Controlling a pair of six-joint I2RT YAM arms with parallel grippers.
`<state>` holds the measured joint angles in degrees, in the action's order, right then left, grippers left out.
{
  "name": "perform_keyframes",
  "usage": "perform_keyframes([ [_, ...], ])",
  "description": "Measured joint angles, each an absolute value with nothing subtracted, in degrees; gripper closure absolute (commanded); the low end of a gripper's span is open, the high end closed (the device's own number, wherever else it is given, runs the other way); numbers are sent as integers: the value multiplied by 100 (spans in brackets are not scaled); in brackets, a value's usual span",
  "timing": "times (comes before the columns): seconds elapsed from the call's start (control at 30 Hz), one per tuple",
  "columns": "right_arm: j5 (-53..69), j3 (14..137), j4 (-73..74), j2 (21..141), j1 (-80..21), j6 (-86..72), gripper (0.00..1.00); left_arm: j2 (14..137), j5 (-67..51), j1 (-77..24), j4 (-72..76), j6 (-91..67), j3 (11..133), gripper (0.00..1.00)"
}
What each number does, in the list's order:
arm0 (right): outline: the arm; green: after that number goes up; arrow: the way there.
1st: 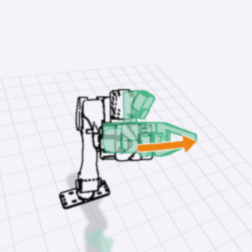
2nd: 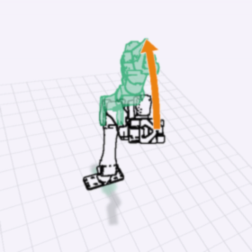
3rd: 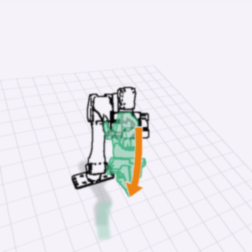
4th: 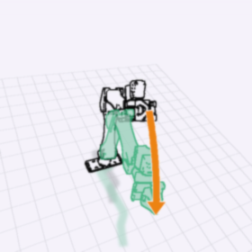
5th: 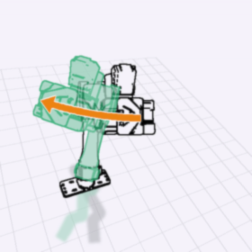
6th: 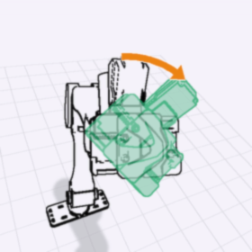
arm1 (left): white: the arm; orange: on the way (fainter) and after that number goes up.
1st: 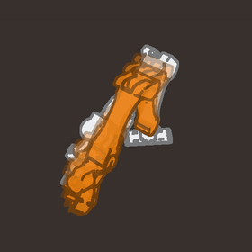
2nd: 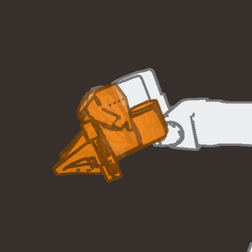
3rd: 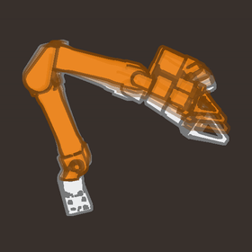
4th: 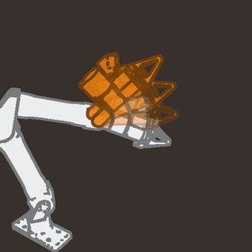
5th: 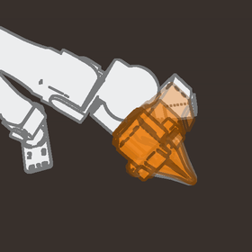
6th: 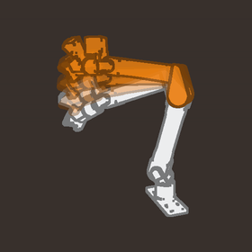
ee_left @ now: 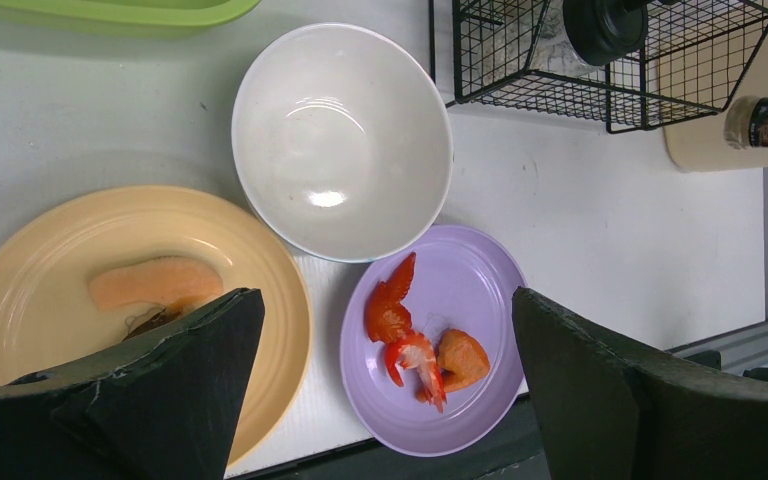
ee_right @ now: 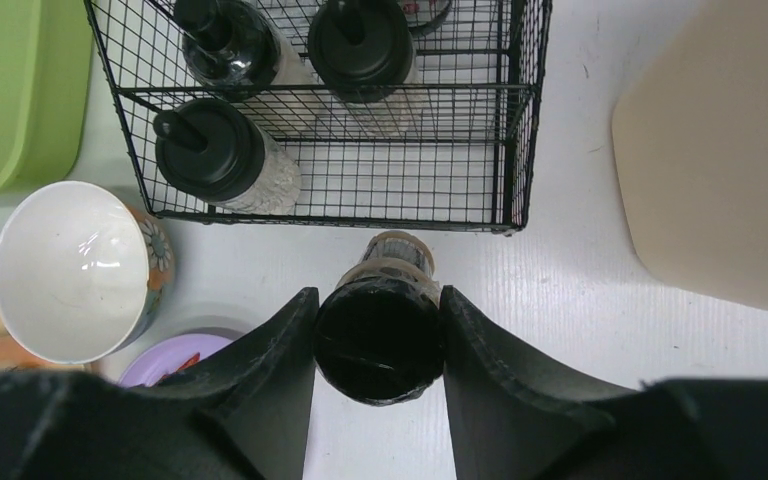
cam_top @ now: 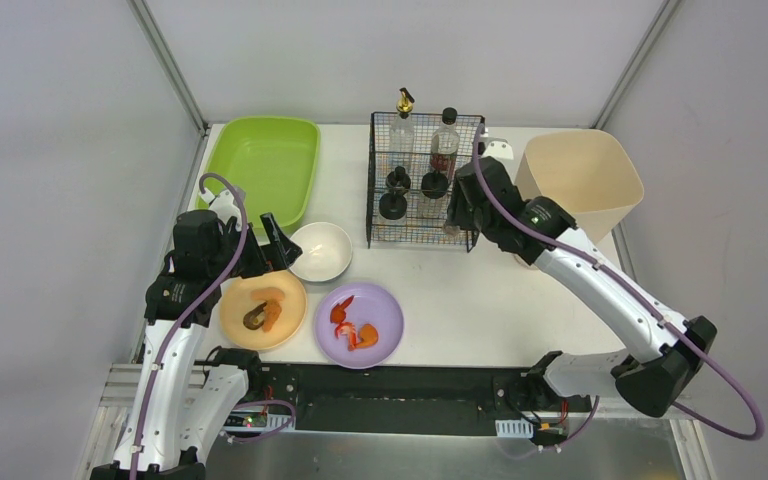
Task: Clear the kitchen counter
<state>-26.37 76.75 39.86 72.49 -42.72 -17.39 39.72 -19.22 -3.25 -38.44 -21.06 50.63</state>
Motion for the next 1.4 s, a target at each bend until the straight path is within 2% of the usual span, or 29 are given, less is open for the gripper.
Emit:
perform_keyframes([
  [1.07,-2449,9006,3529,9614,-3894,-1514,80,3988,-1925,-325,-3844,-2106,5063,0],
  [1.4,-2064,9013,3535,10158,-3706,-1549,72,4014,-1925,-325,-3844,-2106,5063,0],
])
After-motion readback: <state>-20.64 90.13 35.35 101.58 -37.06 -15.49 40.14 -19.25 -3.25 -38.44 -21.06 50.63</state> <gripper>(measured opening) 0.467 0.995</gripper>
